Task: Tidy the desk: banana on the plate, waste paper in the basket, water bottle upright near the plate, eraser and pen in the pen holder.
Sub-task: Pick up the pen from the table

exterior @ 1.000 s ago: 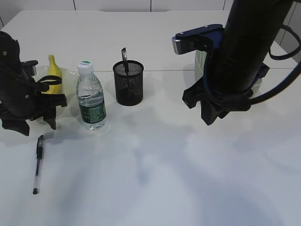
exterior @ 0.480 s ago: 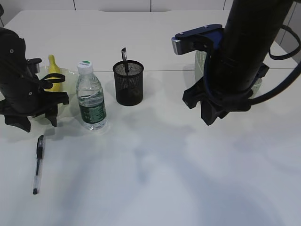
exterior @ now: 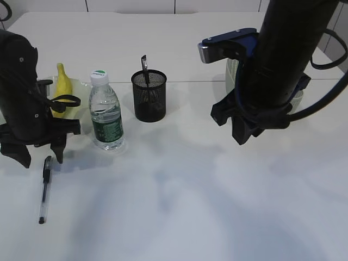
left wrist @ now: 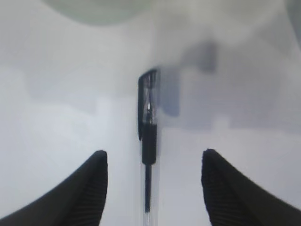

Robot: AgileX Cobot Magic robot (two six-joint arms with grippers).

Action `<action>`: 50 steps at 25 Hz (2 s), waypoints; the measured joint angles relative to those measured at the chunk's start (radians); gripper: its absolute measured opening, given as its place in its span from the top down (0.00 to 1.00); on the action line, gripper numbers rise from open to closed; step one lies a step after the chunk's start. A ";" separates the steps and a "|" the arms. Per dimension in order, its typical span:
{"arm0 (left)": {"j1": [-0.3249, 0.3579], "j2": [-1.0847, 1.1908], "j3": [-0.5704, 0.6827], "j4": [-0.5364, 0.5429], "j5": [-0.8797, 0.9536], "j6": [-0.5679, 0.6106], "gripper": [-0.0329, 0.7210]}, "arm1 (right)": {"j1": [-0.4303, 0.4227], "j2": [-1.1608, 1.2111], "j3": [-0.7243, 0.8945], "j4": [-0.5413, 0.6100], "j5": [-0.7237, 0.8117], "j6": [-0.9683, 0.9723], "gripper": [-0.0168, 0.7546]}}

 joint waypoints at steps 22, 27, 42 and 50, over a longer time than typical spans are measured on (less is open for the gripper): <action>-0.114 -0.256 0.410 -0.109 -0.229 -0.089 0.36 | 0.000 0.000 0.000 0.014 0.000 -0.007 0.68; -0.110 -0.256 0.415 -0.030 -0.261 -0.146 0.37 | 0.000 0.000 0.000 0.030 0.000 -0.009 0.68; -0.092 -0.177 0.415 0.005 -0.292 -0.164 0.37 | 0.000 0.000 0.000 0.040 0.000 -0.017 0.68; -0.092 -0.134 0.415 0.005 -0.315 -0.164 0.37 | 0.000 0.000 0.000 0.040 0.000 -0.017 0.68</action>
